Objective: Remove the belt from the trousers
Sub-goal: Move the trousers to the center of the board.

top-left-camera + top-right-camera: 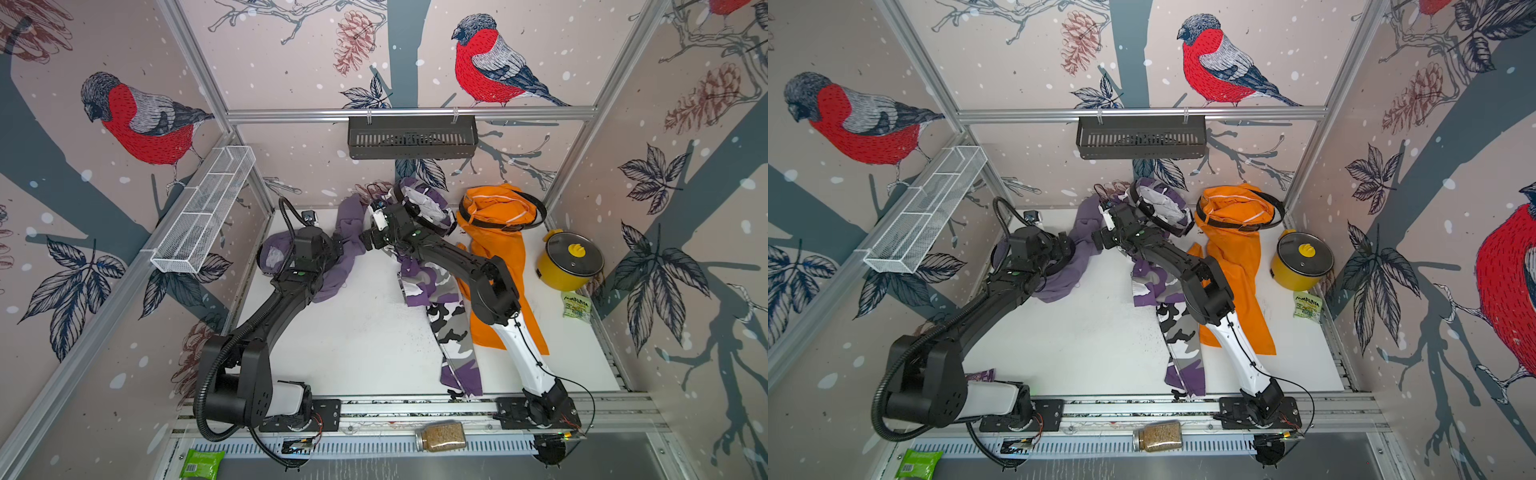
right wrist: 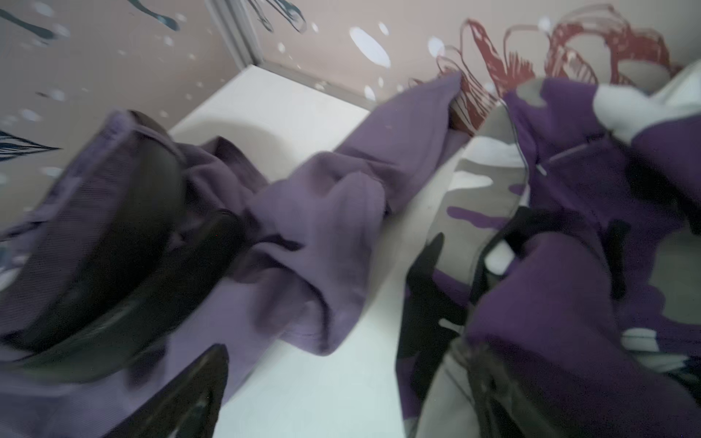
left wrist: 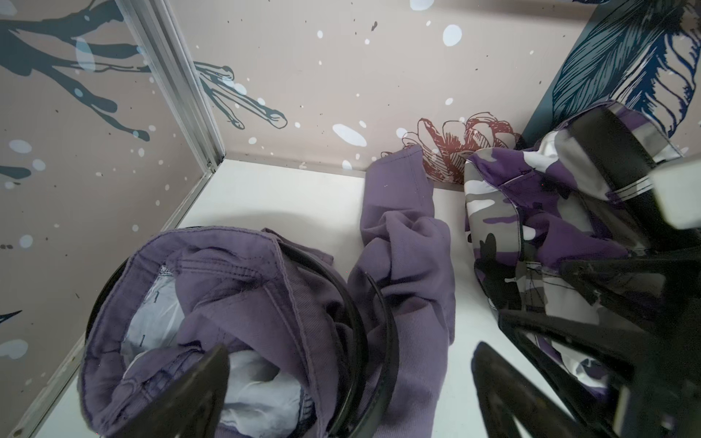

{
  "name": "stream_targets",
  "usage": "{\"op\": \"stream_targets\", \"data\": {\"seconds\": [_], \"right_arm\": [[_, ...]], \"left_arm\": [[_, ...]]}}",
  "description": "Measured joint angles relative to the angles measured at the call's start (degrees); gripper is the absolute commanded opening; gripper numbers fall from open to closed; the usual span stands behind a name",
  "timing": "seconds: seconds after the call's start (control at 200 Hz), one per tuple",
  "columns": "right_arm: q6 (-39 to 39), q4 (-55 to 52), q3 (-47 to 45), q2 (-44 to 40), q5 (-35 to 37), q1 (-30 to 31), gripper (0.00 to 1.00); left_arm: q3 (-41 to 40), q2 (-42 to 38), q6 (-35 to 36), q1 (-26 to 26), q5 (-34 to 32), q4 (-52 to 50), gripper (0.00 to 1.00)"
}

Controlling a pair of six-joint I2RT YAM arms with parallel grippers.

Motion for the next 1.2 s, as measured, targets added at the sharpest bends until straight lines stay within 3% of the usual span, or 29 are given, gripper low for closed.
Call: {"op": "stream_targets", "data": {"seconds": [0.105, 0.23, 0.44, 0.725, 0.87, 0.955, 0.995, 1.085, 1.126, 1.201], "right_arm": [[3.41, -1.18, 0.92, 2.49, 1.55, -4.70, 0.99], [6.23, -1.60, -4.48, 0.94, 2.54, -10.25, 0.99], [6.23, -1.42, -11.26, -3.65, 2.32, -13.66, 1.00], [4.42, -6.91, -17.03, -14.03, 5.27, -12.33, 0.99], [3.32, -7.17, -19.34, -20.70, 5.35, -10.08, 0.99], [3.17, -7.43, -20.24, -23.67, 5.33, -8.57, 0.99], [3.17, -7.82, -20.61, -24.90, 5.35, -7.93, 0.99], [2.99, -8.11, -21.59, -27.63, 5.40, -6.69, 0.99], [2.99, -8.09, -22.25, -28.72, 5.35, -6.45, 0.99], [2.99, -8.13, -23.93, -30.58, 5.44, -6.36, 0.99]], "left_arm": [[2.49, 2.89, 0.04, 0.46, 0.17, -1.33, 0.97], [8.00, 8.02, 0.66, 0.70, 2.08, -4.26, 0.97], [18.23, 17.25, 0.68, 0.70, 4.37, -12.81, 0.97], [13.44, 11.76, -3.87, 0.85, -2.93, -22.14, 0.98], [10.12, 10.47, -5.44, 3.39, -2.86, -23.04, 0.93], [10.01, 12.98, -6.14, 5.07, -0.76, -22.67, 0.81], [10.36, 14.80, -6.62, 5.29, 0.48, -22.49, 0.68], [11.87, 18.84, -6.84, 5.29, 4.09, -22.40, 0.17], [12.63, 19.85, -6.97, 5.29, 5.53, -22.34, 0.00], [13.68, 19.89, -7.37, 5.31, 7.32, -22.64, 0.00]]}}
